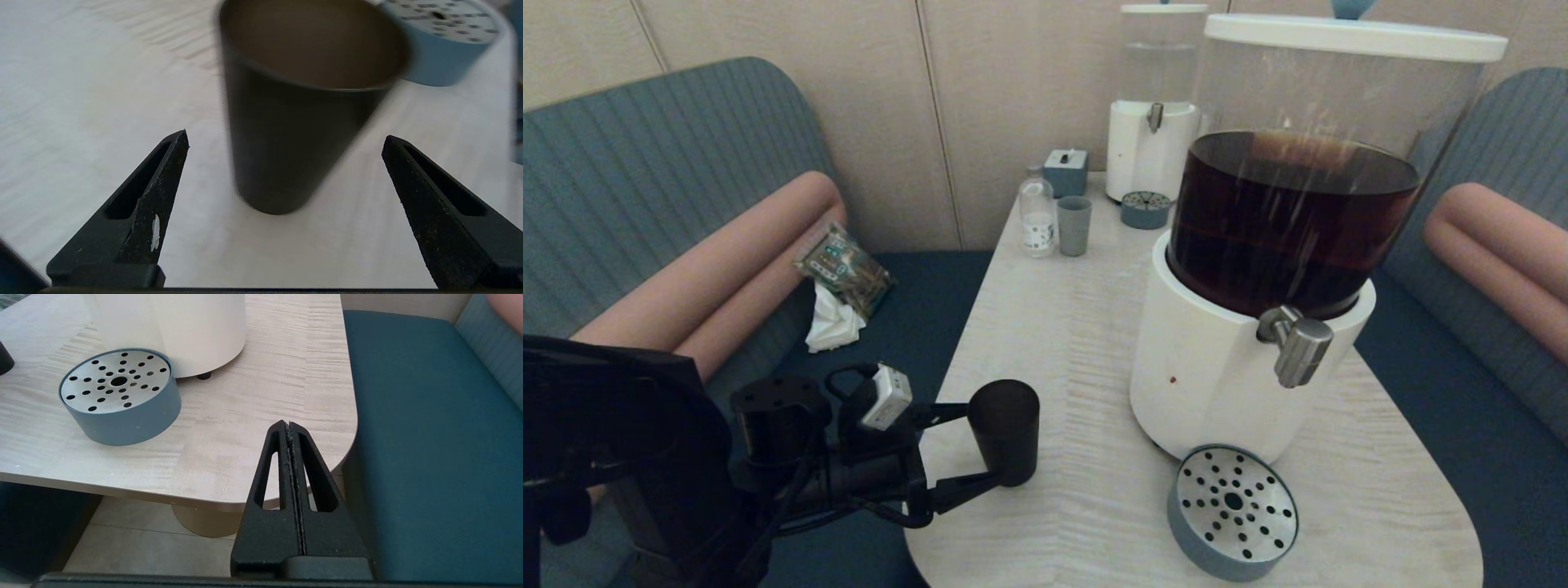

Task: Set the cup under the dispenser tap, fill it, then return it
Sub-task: Pick up the cup

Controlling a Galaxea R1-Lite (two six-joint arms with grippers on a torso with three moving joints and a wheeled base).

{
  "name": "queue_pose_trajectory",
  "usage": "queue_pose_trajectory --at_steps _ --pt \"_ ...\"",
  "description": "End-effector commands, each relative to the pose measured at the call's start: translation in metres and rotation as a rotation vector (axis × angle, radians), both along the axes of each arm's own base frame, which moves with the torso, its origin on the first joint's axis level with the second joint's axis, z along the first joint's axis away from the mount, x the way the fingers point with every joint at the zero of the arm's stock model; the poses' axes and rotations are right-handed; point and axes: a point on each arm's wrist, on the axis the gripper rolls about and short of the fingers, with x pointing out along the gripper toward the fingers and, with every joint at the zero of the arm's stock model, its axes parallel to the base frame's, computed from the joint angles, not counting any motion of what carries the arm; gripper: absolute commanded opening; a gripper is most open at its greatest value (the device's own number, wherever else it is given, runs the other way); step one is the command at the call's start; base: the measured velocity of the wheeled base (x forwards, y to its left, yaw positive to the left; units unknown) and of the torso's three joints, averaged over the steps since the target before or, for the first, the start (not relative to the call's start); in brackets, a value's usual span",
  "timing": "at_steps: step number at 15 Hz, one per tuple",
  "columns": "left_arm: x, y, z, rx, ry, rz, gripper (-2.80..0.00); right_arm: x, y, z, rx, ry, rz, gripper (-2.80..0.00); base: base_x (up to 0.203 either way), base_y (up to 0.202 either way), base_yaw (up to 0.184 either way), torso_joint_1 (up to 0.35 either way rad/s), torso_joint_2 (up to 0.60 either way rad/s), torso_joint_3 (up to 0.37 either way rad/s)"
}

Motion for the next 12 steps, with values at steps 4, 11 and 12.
queue_pose_trajectory --at_steps 4,11,12 --pt "0.016 -0.006 -0.008 -0.003 -0.014 0.010 0.00 0.000 0.000 -0.001 -0.003 0.008 0.001 -2.80 0.000 0.000 0.000 0.000 0.00 0.000" --pt "0.037 -0.022 -0.013 -0.013 -0.035 0.041 0.00 0.000 0.000 -0.001 -0.002 0.009 0.001 -2.80 0.000 0.000 0.000 0.000 0.00 0.000" --pt "0.038 -0.023 -0.013 -0.014 -0.037 0.045 0.00 0.000 0.000 -0.001 -0.002 0.009 0.003 -2.80 0.000 0.000 0.000 0.000 0.00 0.000"
